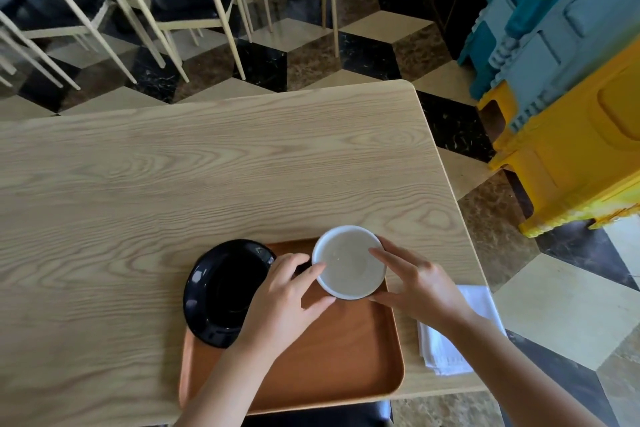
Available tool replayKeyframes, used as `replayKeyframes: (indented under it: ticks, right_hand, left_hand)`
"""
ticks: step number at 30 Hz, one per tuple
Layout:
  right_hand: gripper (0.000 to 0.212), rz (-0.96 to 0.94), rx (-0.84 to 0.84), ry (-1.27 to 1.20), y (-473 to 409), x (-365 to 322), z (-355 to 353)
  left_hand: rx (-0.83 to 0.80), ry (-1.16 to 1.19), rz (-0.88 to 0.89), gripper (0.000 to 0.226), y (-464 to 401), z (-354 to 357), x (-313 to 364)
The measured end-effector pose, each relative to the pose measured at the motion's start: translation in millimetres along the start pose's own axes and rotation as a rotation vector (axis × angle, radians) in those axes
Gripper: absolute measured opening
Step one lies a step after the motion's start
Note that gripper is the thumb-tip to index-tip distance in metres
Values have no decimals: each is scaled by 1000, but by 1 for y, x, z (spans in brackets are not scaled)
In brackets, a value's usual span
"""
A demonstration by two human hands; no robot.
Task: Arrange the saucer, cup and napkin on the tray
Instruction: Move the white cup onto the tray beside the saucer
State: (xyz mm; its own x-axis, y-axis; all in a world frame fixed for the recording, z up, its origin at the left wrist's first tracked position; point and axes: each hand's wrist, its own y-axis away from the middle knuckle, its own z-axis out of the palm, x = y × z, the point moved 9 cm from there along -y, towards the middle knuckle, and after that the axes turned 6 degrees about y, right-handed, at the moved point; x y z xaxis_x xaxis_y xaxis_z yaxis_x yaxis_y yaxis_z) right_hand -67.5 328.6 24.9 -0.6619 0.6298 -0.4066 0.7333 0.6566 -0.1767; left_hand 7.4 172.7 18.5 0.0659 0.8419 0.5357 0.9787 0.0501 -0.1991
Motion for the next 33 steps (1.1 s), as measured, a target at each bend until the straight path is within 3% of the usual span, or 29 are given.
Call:
replayKeyframes:
  ticks: [21,24,27,33]
  right_hand:
    - [67,41,-92,81,-1,6,2]
    - [54,64,-45,157,13,3,-14]
    - [42,119,27,183,42,3,-29]
    - [50,367,20,278,125,38,-21]
  left_hand:
    - [-21,-59,-12,47,-5,2,9]
    - [16,-59,-6,46,5,-2,26]
    - [23,-45,85,38,14,5,61]
    - [-149,-88,224,44,35,66,118]
